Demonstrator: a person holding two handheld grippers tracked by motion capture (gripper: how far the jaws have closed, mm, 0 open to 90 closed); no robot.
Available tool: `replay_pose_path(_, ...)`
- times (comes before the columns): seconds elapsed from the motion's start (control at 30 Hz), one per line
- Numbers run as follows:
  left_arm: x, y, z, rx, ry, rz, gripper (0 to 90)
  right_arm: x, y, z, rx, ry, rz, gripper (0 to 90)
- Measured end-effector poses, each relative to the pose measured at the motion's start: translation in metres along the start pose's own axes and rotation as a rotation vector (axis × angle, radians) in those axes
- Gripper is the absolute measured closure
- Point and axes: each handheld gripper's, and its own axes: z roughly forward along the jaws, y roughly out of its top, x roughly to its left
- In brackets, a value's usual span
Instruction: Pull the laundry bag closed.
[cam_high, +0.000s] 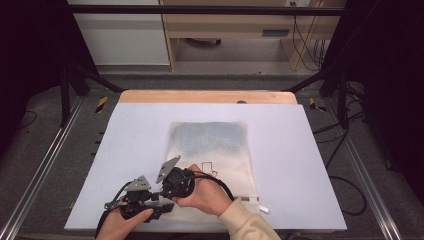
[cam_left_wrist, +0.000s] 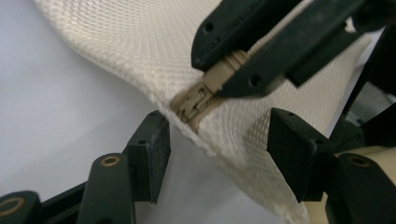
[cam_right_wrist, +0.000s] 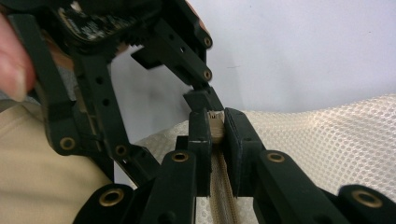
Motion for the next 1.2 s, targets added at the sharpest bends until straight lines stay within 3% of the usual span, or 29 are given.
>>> replay_pose_path(0.37,0.004,0.001,0.005,-0.013,-0.054,-0.010,46.9,0.000,0.000,0.000,-0.007,0.000,-0.015,81.8)
replay_pose_path(0.53,0.005,0.001,0.007,0.001,-0.045,0.011,50.4,0.000,0.000,0.001,-0.008,0.002,-0.013,81.8)
replay_pose_path(0.93,0.012,0.001,0.009,-0.013,-0.085,-0.026,59.2,0.000,0.000,0.001,-0.007,-0.003,-0.013,81.9)
replay_pose_path(1.2,0.011,0.000,0.010,-0.005,-0.085,-0.022,63.5,0.001,0.000,0.001,-0.003,-0.004,-0.014,81.9)
